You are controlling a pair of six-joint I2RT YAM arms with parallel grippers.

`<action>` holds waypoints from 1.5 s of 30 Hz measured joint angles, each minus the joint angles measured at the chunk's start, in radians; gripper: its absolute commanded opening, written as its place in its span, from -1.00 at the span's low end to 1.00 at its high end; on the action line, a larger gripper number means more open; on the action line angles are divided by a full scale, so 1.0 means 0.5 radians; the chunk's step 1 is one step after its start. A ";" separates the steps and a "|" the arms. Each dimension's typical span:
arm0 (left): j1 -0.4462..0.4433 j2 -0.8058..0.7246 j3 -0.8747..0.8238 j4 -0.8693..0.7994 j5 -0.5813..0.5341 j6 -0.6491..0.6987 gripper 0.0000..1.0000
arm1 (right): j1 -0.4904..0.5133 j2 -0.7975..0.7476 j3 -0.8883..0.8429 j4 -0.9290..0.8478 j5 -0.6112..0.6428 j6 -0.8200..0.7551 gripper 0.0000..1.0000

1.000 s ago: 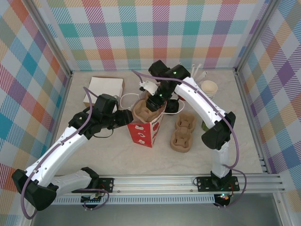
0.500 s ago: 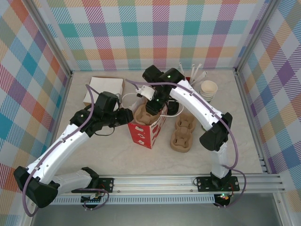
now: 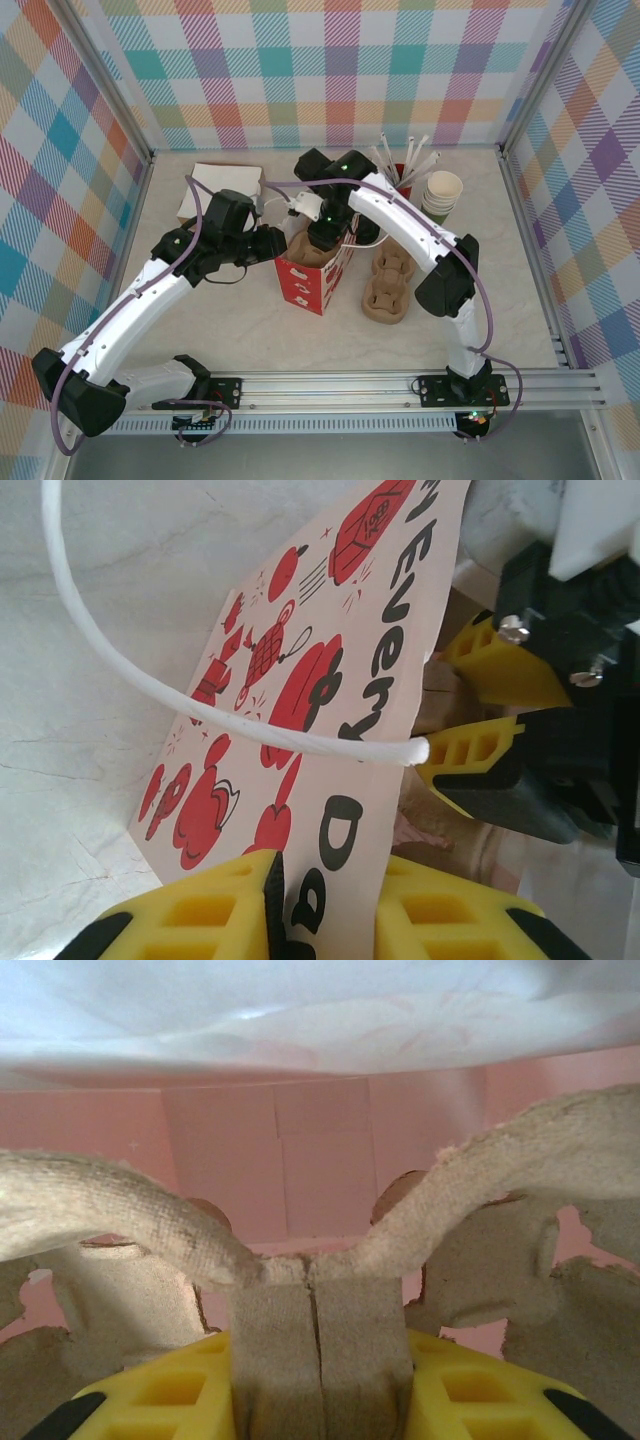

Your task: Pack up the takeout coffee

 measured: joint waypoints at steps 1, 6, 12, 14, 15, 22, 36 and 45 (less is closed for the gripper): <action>0.000 0.001 0.000 0.000 -0.002 -0.001 -0.53 | 0.000 0.004 0.000 0.001 0.003 -0.001 -0.30; 0.000 0.002 0.002 -0.002 -0.043 -0.006 -0.58 | 0.000 0.004 -0.037 0.024 0.016 -0.023 -0.30; 0.000 0.003 0.002 -0.002 -0.059 -0.007 -0.60 | 0.000 0.002 -0.128 0.054 0.033 -0.053 -0.30; 0.000 0.003 0.004 -0.001 -0.059 -0.007 -0.61 | 0.000 0.002 -0.153 0.072 0.038 -0.058 -0.30; 0.000 0.003 0.005 -0.001 -0.059 -0.006 -0.61 | 0.000 0.002 -0.165 0.077 0.039 -0.060 -0.30; 0.000 0.011 0.030 -0.001 -0.058 -0.005 -0.62 | 0.004 0.003 -0.189 0.084 0.054 -0.061 -0.30; 0.000 0.011 0.040 -0.002 -0.060 -0.005 -0.69 | 0.004 0.022 -0.282 0.119 0.084 -0.090 -0.29; 0.000 0.011 0.040 -0.002 -0.082 -0.007 -0.78 | 0.007 0.078 -0.295 0.153 0.083 -0.097 -0.29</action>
